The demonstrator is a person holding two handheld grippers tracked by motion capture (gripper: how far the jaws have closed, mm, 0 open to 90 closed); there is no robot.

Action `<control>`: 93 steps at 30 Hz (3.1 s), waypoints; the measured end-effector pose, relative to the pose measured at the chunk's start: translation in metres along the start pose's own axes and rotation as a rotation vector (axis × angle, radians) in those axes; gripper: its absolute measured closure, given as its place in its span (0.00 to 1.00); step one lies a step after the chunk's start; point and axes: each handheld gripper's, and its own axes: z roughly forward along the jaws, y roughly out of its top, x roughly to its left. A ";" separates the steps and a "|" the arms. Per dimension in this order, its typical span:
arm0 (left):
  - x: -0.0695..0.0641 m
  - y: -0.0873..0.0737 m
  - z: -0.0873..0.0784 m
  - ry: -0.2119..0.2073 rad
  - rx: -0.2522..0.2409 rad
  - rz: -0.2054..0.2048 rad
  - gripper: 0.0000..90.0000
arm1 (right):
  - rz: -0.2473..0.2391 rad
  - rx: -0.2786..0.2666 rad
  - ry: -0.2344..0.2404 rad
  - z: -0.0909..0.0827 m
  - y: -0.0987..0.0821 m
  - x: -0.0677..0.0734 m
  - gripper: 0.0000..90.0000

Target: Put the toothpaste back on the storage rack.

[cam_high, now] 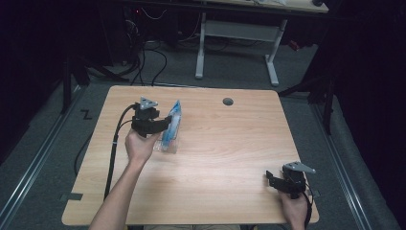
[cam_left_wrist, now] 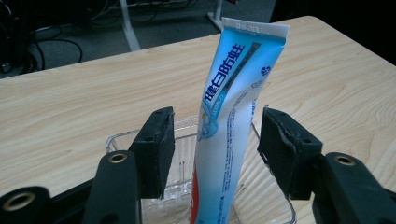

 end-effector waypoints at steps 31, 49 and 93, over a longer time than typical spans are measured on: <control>0.017 -0.011 -0.035 0.033 -0.059 -0.036 0.50 | 0.000 0.000 0.000 0.000 0.000 0.000 0.31; 0.024 -0.020 -0.052 0.045 -0.084 -0.065 0.50 | -0.002 0.000 0.000 0.000 0.000 0.000 0.31; 0.045 -0.044 -0.086 0.107 -0.116 -0.115 0.50 | -0.002 0.001 -0.001 0.000 0.000 0.000 0.31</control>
